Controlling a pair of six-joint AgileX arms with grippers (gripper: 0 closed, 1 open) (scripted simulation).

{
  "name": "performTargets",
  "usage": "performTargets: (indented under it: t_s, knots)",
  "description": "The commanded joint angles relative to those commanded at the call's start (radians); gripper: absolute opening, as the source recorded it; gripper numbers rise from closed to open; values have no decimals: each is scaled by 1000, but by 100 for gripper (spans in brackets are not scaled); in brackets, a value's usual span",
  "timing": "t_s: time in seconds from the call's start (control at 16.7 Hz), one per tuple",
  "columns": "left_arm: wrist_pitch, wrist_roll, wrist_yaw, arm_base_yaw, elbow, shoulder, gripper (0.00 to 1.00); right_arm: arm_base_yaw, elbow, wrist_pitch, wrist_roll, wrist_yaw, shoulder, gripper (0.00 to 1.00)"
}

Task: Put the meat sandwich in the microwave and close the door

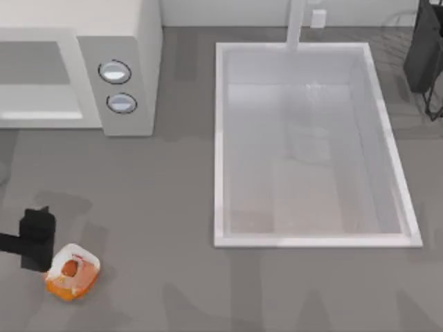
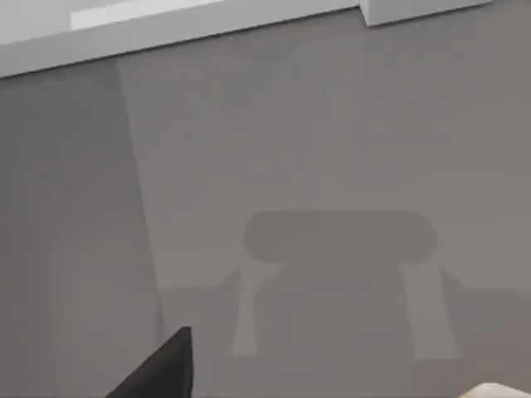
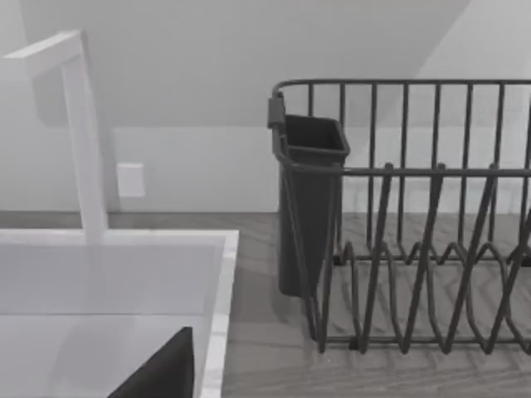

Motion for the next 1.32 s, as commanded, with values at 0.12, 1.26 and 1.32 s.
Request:
performTargets:
  t_s: [0.12, 1.26, 1.32]
  knots:
    - [-106, 29, -1, -33, 104, 189, 100, 0, 0, 0, 0, 0, 0, 100]
    - [-493, 152, -4, -163, 496, 920, 100, 0, 0, 0, 0, 0, 0, 100]
    - [-459, 153, -4, -163, 479, 938, 100, 0, 0, 0, 0, 0, 0, 100]
